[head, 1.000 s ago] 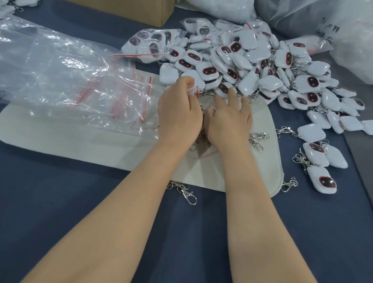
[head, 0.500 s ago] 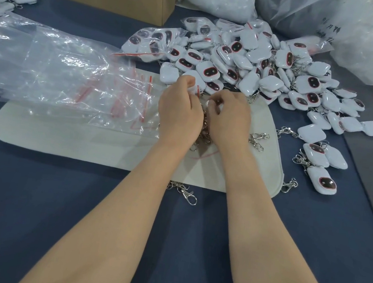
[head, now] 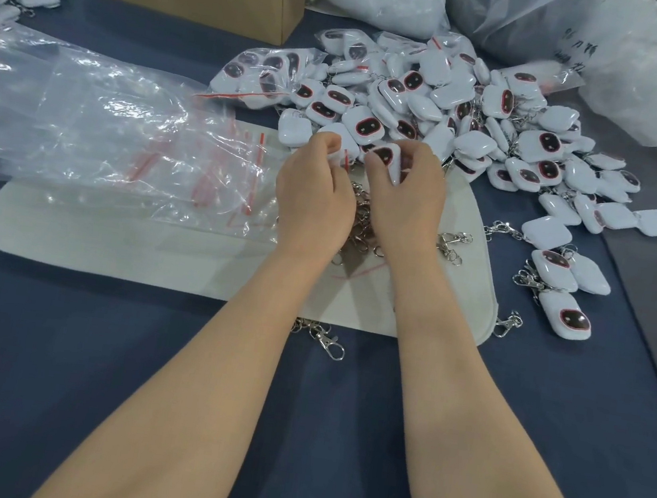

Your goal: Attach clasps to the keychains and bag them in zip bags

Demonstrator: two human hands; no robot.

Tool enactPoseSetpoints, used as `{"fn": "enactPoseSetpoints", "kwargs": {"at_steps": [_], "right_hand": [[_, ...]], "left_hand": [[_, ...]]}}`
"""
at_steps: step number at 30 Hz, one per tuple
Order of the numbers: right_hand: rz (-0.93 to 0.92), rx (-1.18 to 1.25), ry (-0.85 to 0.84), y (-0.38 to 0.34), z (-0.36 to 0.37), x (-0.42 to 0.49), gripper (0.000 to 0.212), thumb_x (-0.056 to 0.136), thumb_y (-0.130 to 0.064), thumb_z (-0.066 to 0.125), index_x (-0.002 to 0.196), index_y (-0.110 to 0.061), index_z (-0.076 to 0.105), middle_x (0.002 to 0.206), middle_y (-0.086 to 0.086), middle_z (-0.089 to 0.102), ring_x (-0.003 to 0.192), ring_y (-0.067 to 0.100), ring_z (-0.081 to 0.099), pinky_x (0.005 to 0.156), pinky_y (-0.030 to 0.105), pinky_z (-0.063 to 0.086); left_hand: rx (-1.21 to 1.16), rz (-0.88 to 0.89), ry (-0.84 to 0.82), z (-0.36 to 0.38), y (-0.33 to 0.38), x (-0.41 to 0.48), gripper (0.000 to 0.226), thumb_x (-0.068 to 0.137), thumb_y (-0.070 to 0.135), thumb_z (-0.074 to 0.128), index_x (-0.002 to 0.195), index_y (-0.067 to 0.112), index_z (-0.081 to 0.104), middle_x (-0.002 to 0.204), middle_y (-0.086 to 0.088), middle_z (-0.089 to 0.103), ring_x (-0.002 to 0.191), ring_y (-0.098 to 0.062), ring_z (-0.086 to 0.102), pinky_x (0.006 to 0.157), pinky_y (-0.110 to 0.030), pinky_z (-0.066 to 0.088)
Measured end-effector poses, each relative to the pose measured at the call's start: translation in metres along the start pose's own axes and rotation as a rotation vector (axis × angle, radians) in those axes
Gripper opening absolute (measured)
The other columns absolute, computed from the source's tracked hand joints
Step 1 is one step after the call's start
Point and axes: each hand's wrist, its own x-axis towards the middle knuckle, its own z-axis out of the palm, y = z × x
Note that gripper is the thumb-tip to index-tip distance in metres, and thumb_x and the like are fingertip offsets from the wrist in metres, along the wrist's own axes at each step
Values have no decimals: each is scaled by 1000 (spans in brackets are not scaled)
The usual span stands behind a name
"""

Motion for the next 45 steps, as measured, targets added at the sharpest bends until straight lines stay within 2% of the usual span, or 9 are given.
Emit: {"fn": "enactPoseSetpoints", "kwargs": {"at_steps": [2, 4, 8, 14, 18, 25, 29, 40, 45], "right_hand": [[140, 285, -18, -6, 0, 0, 15, 91, -17, 64, 105, -13, 59, 97, -2, 61, 89, 12, 57, 80, 16, 44], [297, 661, -94, -11, 0, -1, 6, 94, -8, 58, 99, -12, 59, 97, 8, 62, 80, 17, 65, 73, 26, 56], [402, 961, -166, -13, -2, -2, 15, 98, -5, 50, 95, -17, 57, 91, 10, 60, 68, 19, 68, 53, 24, 53], [399, 922, -220, -7, 3, 1, 9, 97, 0, 51, 92, -3, 58, 81, 12, 63, 71, 18, 64, 71, 25, 57], [385, 862, -275, -3, 3, 2, 8, 95, -1, 53, 91, -1, 60, 79, 12, 65, 71, 18, 65, 71, 27, 56], [259, 739, -281, 0, 5, 0, 12, 92, 1, 55, 102, 0, 62, 97, 20, 65, 92, 28, 62, 95, 47, 49], [295, 746, -259, 0, 4, 0, 7, 93, 0, 55, 97, -2, 61, 91, 18, 65, 87, 27, 62, 87, 41, 52], [287, 746, -261, 1, 4, 1, 7, 93, -1, 56, 97, -3, 61, 90, 17, 65, 86, 27, 62, 88, 43, 51], [364, 835, -271, 2, 6, 3, 11, 95, -3, 54, 87, -5, 61, 77, 8, 66, 74, 20, 64, 77, 32, 53]], "left_hand": [[1, 2, -1, 0, 0, 0, 33, 93, 4, 38, 123, 4, 52, 123, -9, 59, 118, -23, 51, 104, -41, 37], [2, 4, 0, 0, 1, -1, 34, 93, 4, 38, 124, 4, 52, 124, -9, 59, 118, -23, 51, 103, -41, 37], [-5, -15, -1, 0, 2, -2, 34, 93, 3, 37, 123, 6, 52, 124, -7, 59, 118, -23, 51, 103, -41, 37], [-2, -13, 0, 0, 3, -2, 35, 91, 2, 39, 122, 5, 53, 121, -8, 60, 117, -23, 52, 103, -41, 38], [-3, -1, 5, 0, 3, -2, 34, 91, 2, 39, 121, 4, 54, 120, -9, 60, 116, -24, 52, 102, -40, 38], [-7, 11, 13, 0, 3, -2, 33, 90, 3, 38, 119, 2, 55, 117, -11, 62, 113, -26, 54, 100, -39, 39], [0, 17, 21, 0, 3, -3, 32, 90, 2, 38, 117, 3, 55, 115, -10, 62, 111, -25, 54, 99, -38, 39], [22, 9, 11, 1, 2, -2, 33, 91, 2, 39, 120, 4, 54, 119, -10, 61, 114, -25, 53, 100, -39, 39], [20, 9, 6, 1, 2, -2, 32, 92, 2, 40, 121, 4, 54, 120, -9, 60, 115, -24, 53, 101, -38, 39]]}}
